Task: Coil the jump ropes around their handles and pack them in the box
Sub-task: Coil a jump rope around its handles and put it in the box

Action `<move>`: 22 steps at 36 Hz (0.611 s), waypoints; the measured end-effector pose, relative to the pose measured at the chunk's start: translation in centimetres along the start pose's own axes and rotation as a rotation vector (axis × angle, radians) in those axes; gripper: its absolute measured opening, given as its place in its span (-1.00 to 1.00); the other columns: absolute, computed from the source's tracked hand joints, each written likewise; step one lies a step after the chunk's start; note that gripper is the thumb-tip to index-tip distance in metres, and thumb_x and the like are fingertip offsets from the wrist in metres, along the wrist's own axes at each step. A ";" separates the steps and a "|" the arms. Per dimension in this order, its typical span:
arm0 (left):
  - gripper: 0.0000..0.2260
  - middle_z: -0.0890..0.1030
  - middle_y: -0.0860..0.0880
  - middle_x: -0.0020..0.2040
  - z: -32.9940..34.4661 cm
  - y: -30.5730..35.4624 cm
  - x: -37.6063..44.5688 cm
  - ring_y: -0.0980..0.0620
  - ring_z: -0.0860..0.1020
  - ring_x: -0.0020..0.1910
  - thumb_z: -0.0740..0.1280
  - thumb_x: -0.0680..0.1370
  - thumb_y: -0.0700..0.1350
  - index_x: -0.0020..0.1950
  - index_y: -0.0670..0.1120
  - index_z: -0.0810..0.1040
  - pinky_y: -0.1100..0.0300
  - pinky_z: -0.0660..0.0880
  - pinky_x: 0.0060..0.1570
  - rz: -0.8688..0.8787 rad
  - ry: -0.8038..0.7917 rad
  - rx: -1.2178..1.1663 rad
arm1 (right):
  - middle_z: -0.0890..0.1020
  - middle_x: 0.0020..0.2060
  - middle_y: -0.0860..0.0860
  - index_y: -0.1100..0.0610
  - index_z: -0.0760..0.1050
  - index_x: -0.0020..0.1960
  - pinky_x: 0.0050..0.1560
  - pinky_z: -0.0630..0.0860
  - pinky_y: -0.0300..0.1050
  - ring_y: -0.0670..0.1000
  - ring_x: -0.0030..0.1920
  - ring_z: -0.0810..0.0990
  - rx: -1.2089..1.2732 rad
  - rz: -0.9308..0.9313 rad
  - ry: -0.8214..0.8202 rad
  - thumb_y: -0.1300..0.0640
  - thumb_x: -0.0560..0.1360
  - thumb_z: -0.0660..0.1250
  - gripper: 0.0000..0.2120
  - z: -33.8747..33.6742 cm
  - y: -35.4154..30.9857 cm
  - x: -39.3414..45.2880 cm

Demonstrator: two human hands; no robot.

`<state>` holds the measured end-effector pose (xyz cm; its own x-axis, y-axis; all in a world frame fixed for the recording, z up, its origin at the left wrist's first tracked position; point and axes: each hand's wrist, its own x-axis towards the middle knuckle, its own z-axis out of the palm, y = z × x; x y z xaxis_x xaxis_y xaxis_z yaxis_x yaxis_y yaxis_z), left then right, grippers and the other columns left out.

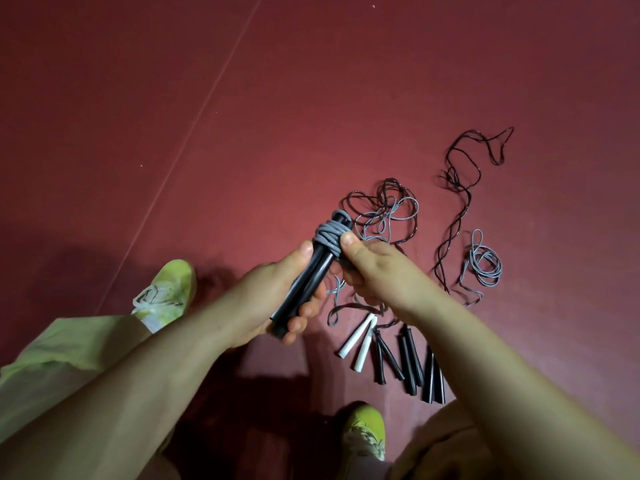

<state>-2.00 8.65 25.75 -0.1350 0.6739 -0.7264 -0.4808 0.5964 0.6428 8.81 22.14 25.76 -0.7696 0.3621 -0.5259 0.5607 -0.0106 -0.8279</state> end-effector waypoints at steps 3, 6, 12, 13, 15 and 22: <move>-0.49 0.43 0.01 -0.50 0.1 -0.1 -0.1 0.04 0.34 -0.57 0.06 0.55 0.26 -0.18 -0.14 0.50 0.25 0.31 -0.52 0.072 0.126 0.126 | 0.28 -0.62 -0.12 0.12 0.37 -0.35 -0.52 0.16 -0.25 -0.11 -0.59 0.19 -0.121 0.053 0.051 -0.21 0.61 0.04 -0.48 0.1 0.1 0.0; -0.54 0.44 0.03 -0.48 -0.4 -0.6 0.5 0.02 0.35 -0.51 0.07 0.58 0.21 -0.20 -0.12 0.51 0.20 0.31 -0.45 0.139 0.243 0.289 | 0.28 -0.64 -0.11 0.08 0.33 -0.44 -0.47 0.17 -0.25 -0.13 -0.60 0.21 -0.184 0.062 0.069 -0.19 0.62 0.03 -0.45 0.3 0.3 -0.2; -0.55 0.53 -0.06 -0.30 -0.7 -0.8 0.3 -0.12 0.51 -0.21 0.10 0.51 0.27 -0.16 -0.12 0.42 0.06 0.41 -0.21 0.232 0.456 0.854 | 0.36 -0.61 -0.13 0.16 0.53 -0.21 -0.45 0.22 -0.21 -0.13 -0.58 0.28 -0.064 0.159 0.018 -0.29 0.57 0.02 -0.42 0.8 0.2 -0.1; -0.55 0.52 -0.05 -0.31 -0.7 -1.0 0.2 -0.10 0.51 -0.22 0.11 0.49 0.30 -0.17 -0.10 0.40 0.06 0.42 -0.22 0.242 0.467 0.899 | 0.36 -0.57 -0.13 0.15 0.54 -0.20 -0.46 0.22 -0.21 -0.10 -0.55 0.28 -0.051 0.178 0.014 -0.35 0.53 0.03 -0.38 0.9 0.2 -0.1; -0.57 0.54 -0.04 -0.30 -0.9 -1.2 0.2 -0.07 0.53 -0.23 0.13 0.46 0.33 -0.14 -0.04 0.43 0.03 0.46 -0.19 0.269 0.472 0.980 | 0.36 -0.53 -0.10 0.15 0.54 -0.21 -0.46 0.19 -0.22 -0.07 -0.51 0.26 -0.041 0.209 0.021 -0.46 0.42 0.03 -0.31 1.0 0.1 -0.2; -0.65 0.49 0.03 -0.26 -0.9 -0.6 -0.1 -0.04 0.49 -0.18 0.27 0.41 0.29 -0.11 0.01 0.45 0.08 0.40 -0.19 0.404 0.466 1.067 | 0.32 -0.57 -0.07 0.14 0.49 -0.30 -0.50 0.16 -0.22 -0.05 -0.56 0.22 0.000 0.214 0.072 -0.28 0.47 0.20 -0.51 0.9 0.0 0.0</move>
<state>-2.48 7.80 25.19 -0.5109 0.8032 -0.3063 0.5860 0.5861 0.5595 8.57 21.32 25.61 -0.6090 0.4174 -0.6744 0.7091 -0.0944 -0.6988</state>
